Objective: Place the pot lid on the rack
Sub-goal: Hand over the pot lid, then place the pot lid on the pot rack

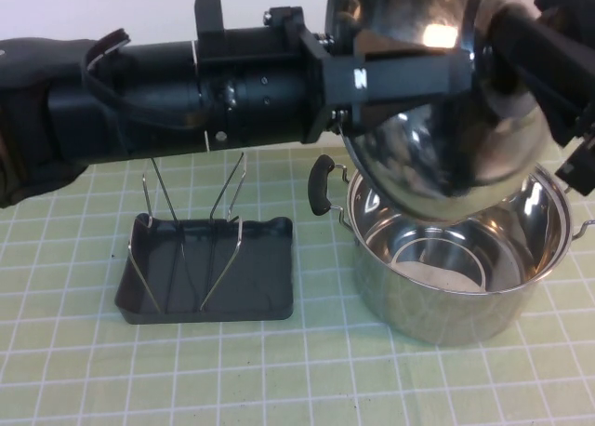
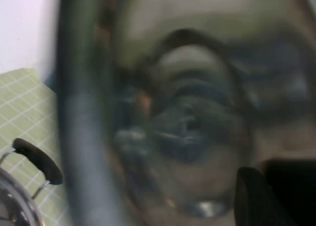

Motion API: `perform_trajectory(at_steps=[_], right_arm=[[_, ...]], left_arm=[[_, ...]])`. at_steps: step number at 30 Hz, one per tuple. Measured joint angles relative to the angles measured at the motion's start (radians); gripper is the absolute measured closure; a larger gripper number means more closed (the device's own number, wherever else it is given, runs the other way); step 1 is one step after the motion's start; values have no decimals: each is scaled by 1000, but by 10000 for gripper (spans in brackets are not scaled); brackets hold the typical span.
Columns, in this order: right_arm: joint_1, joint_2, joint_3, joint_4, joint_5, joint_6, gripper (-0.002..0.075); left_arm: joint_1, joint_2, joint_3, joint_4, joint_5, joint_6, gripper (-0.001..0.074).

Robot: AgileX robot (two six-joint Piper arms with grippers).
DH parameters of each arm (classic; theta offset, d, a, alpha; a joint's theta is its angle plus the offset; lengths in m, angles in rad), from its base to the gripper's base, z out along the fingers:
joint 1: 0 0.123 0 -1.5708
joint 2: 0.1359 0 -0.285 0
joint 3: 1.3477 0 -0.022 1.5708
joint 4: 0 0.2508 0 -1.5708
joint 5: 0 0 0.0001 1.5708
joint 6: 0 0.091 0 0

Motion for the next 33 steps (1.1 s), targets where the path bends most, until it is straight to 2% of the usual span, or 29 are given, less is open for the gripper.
perform_trajectory(at_steps=[2, 4, 10, 13, 16, 18, 24, 26, 33], right_arm=[[0, 0, 0, -7, 44, 0, 324], [0, 0, 0, -7, 61, 0, 298], [-2, -2, 0, -19, 89, -2, 282], [-4, -22, 0, -28, 144, -11, 281], [-4, -65, 0, -39, 249, -17, 281], [-4, -93, 0, -56, 307, -17, 281], [-4, -161, 0, -119, 455, -18, 281], [-4, -165, 0, -126, 493, -18, 281], [-4, -166, 0, -130, 630, -4, 285]], left_arm=[[0, 0, 0, 9, 5, 6, 631], [0, 0, -2, 15, -5, 22, 628], [0, -8, -2, 27, -36, 79, 628], [-2, -46, -2, 73, -124, 91, 628], [-2, -104, -2, 278, -257, 13, 628], [-2, -136, -4, 457, -299, -112, 628], [-2, -147, -7, 1034, -263, -565, 628], [-2, -126, -7, 1172, -250, -668, 628], [-1, -57, 22, 1291, -274, -735, 628]])
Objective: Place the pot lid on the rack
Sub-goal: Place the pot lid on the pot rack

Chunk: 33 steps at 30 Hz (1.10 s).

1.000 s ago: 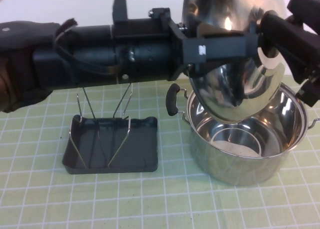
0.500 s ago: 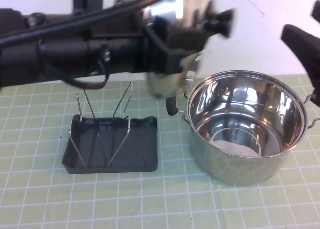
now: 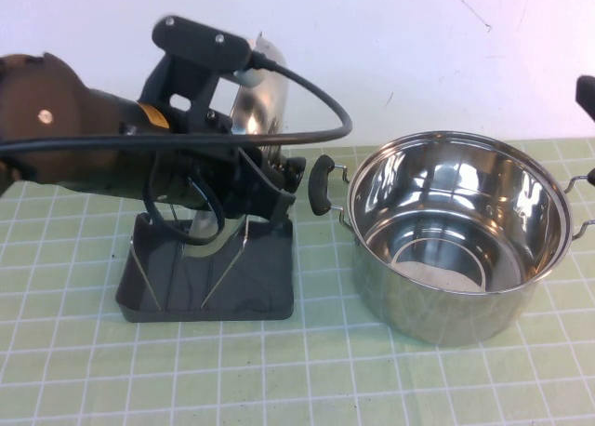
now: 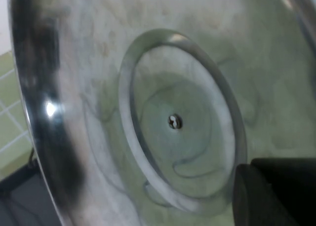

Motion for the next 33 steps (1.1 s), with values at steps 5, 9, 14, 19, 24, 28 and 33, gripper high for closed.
perform_trajectory(at_steps=[5, 9, 14, 19, 24, 28, 33], right_arm=[[0, -2, 0, -4, 65, 5, 286], [0, -2, 0, -4, 84, 13, 286], [0, -2, 0, -4, 88, 28, 286], [0, -2, 0, -4, 91, 34, 291], [0, -2, 0, -4, 115, 35, 295], [0, -2, 0, -4, 123, 37, 295], [0, -2, 0, -7, 126, 44, 296]], left_arm=[[0, 36, 2, 72, -20, -44, 628], [0, 51, 2, 139, -18, -71, 628], [0, 55, 3, 219, -7, -133, 628], [0, 55, 3, 290, 0, -223, 628], [0, 55, 3, 297, 15, -259, 624], [0, 55, 3, 300, 15, -266, 535], [0, 55, 3, 304, 28, -266, 417]])
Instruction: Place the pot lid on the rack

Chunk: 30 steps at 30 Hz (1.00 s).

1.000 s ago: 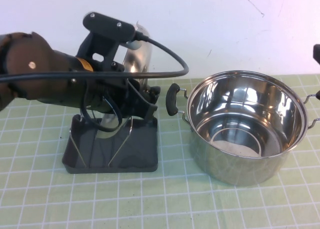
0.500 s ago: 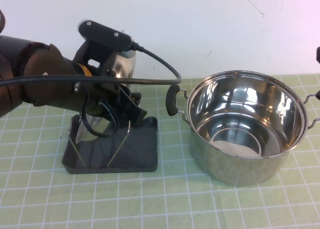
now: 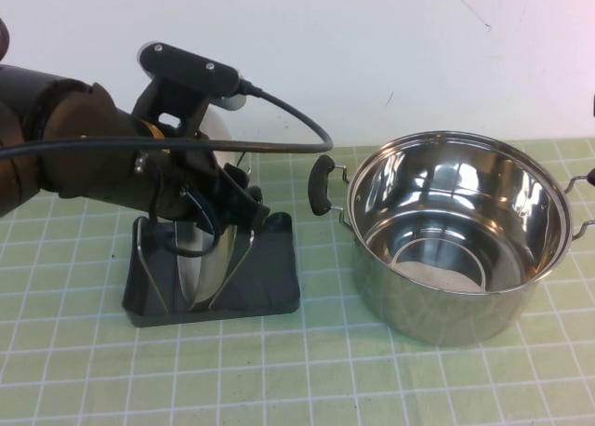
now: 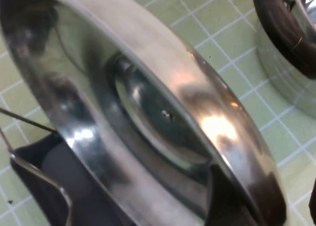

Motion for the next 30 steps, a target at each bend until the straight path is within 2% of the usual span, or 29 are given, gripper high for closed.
perform_trajectory(at_steps=[6, 8, 10, 12, 15, 18, 20, 30], right_arm=[[0, -2, 0, -2, 49, 13, 304], [0, -16, 0, -2, 99, 19, 319], [0, -47, 0, -2, 136, 22, 355], [0, -87, 0, -2, 151, 22, 416], [0, -164, 0, -2, 151, 22, 552], [0, -249, 12, -2, 141, 22, 669], [0, -322, 43, -4, 101, 22, 702], [0, -522, 241, -45, -248, 38, 726]], left_arm=[[0, -38, 0, 74, 47, -26, 416], [0, -78, 0, 110, 75, -43, 470], [0, -140, 2, 150, 100, -52, 574], [0, -210, 17, 174, 105, -72, 666], [0, -337, 79, 195, 88, -120, 714], [0, -493, 179, 238, 69, -180, 728], [0, -588, 255, 287, 66, -232, 731], [0, -1101, 670, 496, 45, -521, 733]])
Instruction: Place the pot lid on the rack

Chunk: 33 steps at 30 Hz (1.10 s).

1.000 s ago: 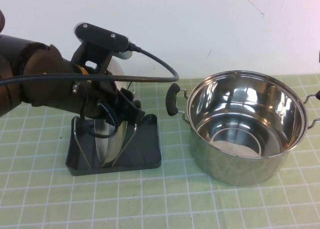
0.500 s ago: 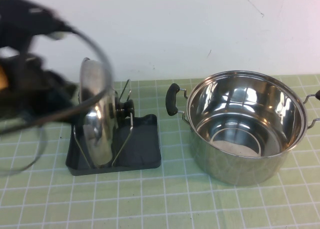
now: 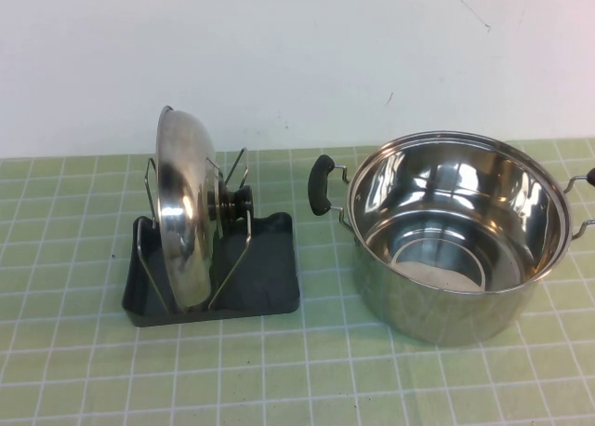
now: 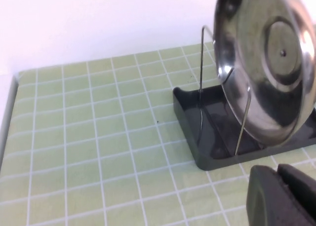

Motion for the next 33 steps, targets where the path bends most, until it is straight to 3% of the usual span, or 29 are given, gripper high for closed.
perform_trajectory(at_steps=[9, 33], right_arm=[[0, -1, 17, -12, 23, 30, 727], [0, -4, 25, -45, 75, 31, 727]], left_arm=[[0, -230, 171, 12, 0, -32, 733], [0, -235, 195, 12, -13, -36, 734]])
